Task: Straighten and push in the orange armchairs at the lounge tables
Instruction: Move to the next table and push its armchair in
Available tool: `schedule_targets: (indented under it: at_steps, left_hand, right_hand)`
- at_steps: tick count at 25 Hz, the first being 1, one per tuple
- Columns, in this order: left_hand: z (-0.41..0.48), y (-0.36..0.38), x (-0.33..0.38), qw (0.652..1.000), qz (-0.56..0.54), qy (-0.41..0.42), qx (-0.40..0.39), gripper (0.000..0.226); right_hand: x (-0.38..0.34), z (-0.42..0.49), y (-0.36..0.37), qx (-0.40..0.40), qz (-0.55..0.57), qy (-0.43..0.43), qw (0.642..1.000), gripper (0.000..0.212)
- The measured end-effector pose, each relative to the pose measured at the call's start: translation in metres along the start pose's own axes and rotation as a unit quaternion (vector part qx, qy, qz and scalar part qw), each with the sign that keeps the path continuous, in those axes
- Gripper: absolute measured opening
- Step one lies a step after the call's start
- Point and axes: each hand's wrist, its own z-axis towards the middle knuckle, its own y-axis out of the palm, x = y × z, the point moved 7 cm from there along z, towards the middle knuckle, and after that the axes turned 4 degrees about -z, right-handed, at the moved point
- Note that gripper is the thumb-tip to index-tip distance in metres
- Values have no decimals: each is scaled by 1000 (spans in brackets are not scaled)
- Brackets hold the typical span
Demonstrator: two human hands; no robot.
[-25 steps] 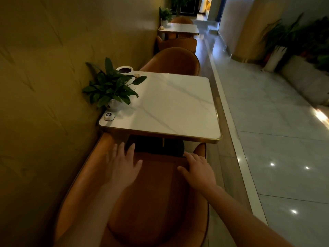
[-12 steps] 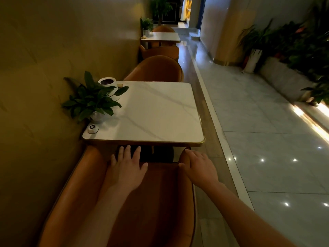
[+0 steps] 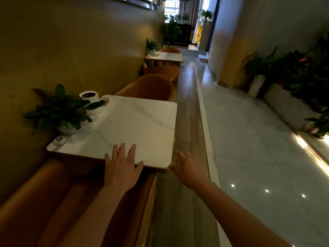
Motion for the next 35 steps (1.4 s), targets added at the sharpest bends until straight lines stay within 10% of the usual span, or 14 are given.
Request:
schedule_targets:
  at_steps: [12,35]
  left_hand:
    - [123,20,144,1000,-17,-3,14,71]
    - [584,111,291,996,5,-80,40,73]
  right_hand:
    - [126,101,-74,18,-24,-42,999,63]
    - [364,589,-94,27,-26,-122,992,62]
